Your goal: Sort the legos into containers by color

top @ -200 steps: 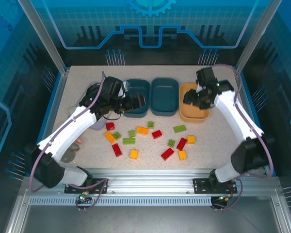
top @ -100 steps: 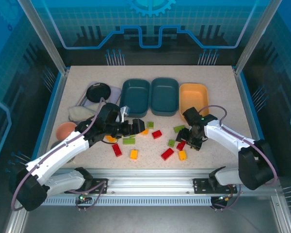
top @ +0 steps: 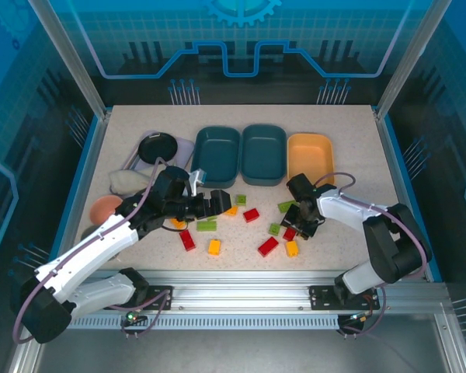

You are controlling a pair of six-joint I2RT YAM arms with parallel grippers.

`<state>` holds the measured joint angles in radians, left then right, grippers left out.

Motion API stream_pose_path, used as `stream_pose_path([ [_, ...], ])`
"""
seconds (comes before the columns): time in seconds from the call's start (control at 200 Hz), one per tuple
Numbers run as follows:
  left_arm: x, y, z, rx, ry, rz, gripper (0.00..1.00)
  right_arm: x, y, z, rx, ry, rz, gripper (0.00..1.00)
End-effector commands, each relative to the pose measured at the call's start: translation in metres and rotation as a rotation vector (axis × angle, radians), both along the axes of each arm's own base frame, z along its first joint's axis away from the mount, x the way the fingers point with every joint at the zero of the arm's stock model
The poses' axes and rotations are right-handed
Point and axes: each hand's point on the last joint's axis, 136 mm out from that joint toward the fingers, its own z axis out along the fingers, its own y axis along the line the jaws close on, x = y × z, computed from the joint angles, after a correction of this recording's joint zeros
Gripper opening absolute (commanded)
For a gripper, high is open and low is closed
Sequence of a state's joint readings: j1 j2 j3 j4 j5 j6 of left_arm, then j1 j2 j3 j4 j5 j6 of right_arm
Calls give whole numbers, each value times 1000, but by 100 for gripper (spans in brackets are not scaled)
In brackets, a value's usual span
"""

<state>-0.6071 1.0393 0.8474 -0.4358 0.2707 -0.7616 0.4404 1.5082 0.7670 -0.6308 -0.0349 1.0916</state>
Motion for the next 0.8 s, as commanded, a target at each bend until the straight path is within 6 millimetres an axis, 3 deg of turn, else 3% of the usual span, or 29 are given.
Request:
stream_pose_path([
  [0.0, -3, -2, -1, -13, 3, -3, 98, 0, 5, -4, -7, 4, -10, 39],
  [0.11, -1, -3, 0, -17, 0, 4, 98, 8, 8, 6, -16, -20, -1, 27],
  [0.195, 4, -7, 6, -32, -6, 7, 98, 16, 9, 26, -40, -60, 29, 24],
  [0.29, 15, -15, 16, -44, -13, 12, 98, 39, 12, 68, -63, -154, 65, 24],
  [0.465, 47, -33, 38, -50, -28, 30, 98, 88, -14, 120, -152, -288, 107, 23],
  [0.605, 70, -49, 40, -31, -1, 37, 98, 142, -36, 114, -141, -300, 116, 24],
  [0.795, 90, -57, 33, 17, 51, 60, 97, 204, -49, 75, -155, -203, 191, 27],
])
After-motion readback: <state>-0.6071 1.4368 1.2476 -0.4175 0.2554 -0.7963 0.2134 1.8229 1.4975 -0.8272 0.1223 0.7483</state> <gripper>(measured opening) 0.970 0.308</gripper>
